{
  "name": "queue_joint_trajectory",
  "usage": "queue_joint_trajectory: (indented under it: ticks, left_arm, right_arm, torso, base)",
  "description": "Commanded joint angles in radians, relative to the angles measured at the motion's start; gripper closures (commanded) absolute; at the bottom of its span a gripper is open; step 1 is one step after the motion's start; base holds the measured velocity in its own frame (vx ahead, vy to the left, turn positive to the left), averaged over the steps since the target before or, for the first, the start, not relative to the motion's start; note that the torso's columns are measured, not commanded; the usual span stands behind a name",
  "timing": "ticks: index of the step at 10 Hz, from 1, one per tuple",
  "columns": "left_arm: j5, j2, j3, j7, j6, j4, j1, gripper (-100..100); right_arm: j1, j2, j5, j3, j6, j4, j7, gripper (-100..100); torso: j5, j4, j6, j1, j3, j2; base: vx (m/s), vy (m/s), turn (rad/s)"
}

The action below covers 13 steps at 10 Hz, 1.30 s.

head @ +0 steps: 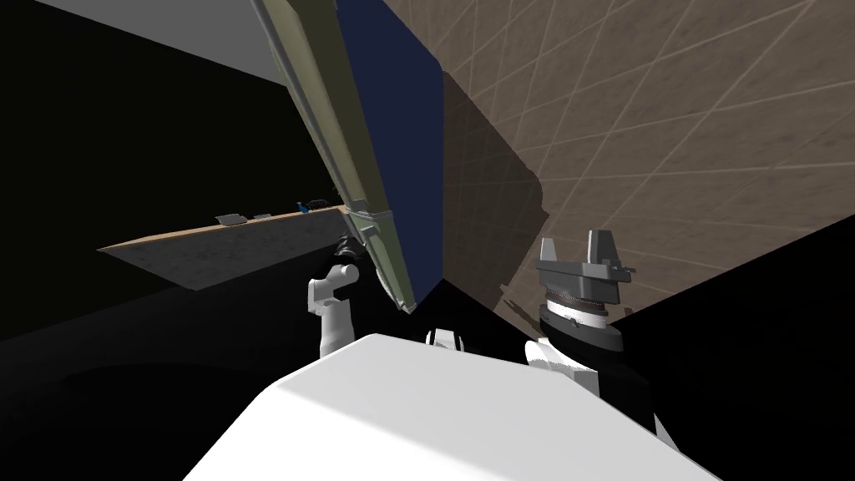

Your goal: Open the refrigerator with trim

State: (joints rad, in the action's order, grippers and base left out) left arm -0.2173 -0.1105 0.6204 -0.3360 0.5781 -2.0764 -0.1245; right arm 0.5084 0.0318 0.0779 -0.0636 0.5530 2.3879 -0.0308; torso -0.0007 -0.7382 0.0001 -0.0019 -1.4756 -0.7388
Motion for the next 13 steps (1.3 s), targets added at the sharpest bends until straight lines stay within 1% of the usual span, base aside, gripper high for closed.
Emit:
queue_joint_trajectory:
  ticks: [1, 2, 3, 4, 5, 6, 7, 8, 9, 11, 12, 13]
  left_arm:
    - [-0.005, 0.020, 0.034, -0.012, 0.067, 0.011, -0.038, -100]
    - [-0.007, 0.031, 0.042, -0.014, 0.082, 0.014, -0.047, -100]
    - [-0.005, 0.026, 0.035, -0.012, 0.069, 0.012, -0.040, -100]
    - [-0.002, 0.020, 0.046, -0.015, 0.102, -0.011, -0.047, -100]
    - [-0.002, 0.025, 0.041, -0.014, 0.087, -0.001, -0.045, -100]
    - [-0.001, 0.024, 0.041, -0.014, 0.091, -0.004, -0.046, 100]
    - [-0.035, 0.022, 0.002, -0.008, 0.101, -0.026, -0.025, 100]
    - [-0.068, 0.017, -0.032, -0.002, 0.108, -0.049, -0.006, 100]
    - [-0.068, 0.017, -0.036, -0.002, 0.108, -0.049, -0.006, 100]
    - [-0.133, 0.006, -0.109, 0.011, 0.123, -0.096, 0.031, 100]
    - [-0.133, 0.006, -0.110, 0.011, 0.123, -0.096, 0.031, 100]
    - [-0.166, 0.000, -0.148, 0.018, 0.130, -0.120, 0.050, 100]
  right_arm:
    - [0.000, 0.000, 0.000, 0.000, 0.000, 0.000, 0.000, 0]
    - [0.000, 0.000, 0.000, 0.000, 0.000, 0.000, 0.000, 0]
    - [0.000, 0.000, 0.000, 0.000, 0.000, 0.000, 0.000, 0]
    - [0.000, 0.000, 0.000, 0.000, 0.000, 0.000, 0.000, 0]
    - [0.000, 0.000, 0.000, 0.000, 0.000, 0.000, 0.000, 0]
    - [0.000, 0.000, 0.000, 0.000, 0.000, 0.000, 0.000, 0]
    - [0.000, 0.000, 0.000, 0.000, 0.000, 0.000, 0.000, 0]
    - [0.000, 0.001, 0.000, 0.001, 0.000, 0.000, 0.000, 0]
    - [0.000, 0.001, 0.000, 0.001, 0.000, 0.000, 0.000, 0]
    - [0.000, 0.001, 0.000, 0.001, 0.000, 0.000, 0.000, 0]
    - [0.000, 0.001, 0.000, 0.001, 0.000, 0.000, 0.000, 0]
    - [0.000, 0.001, 0.000, 0.001, 0.000, 0.000, 0.000, 0]
  torso:
    - [0.001, 0.000, 0.000, 0.002, 0.000, 0.001]
    - [0.001, 0.000, 0.000, 0.004, 0.000, 0.000]
    - [0.002, 0.000, 0.000, 0.005, 0.000, 0.000]
    - [0.002, 0.000, 0.000, 0.006, 0.001, -0.001]
    - [0.002, 0.001, 0.000, 0.007, -0.002, 0.003]
    - [0.002, 0.001, 0.000, 0.004, -0.001, 0.002]
    - [0.000, -0.001, -0.001, 0.004, -0.001, 0.001]
    - [-0.001, -0.002, -0.002, 0.012, 0.001, -0.004]
    - [-0.002, -0.004, -0.002, 0.016, 0.000, -0.002]
    - [-0.003, -0.003, -0.002, 0.010, -0.006, 0.007]
    - [-0.004, -0.006, -0.001, 0.014, -0.008, 0.010]
    - [-0.005, -0.004, 0.002, 0.009, -0.012, 0.016]
  base:
    - [0.054, -0.095, -0.012]
    - [0.036, -0.072, -0.013]
    - [0.016, -0.032, -0.002]
    - [0.094, 0.035, -0.034]
    - [0.060, 0.028, -0.011]
    - [-0.002, -0.007, -0.005]
    - [-0.088, 0.176, 0.126]
    - [-0.112, 0.324, 0.156]
    - [-0.118, 0.284, 0.043]
    - [-0.122, 0.345, 0.152]
    - [-0.088, 0.322, 0.055]
    - [-0.089, 0.293, 0.073]
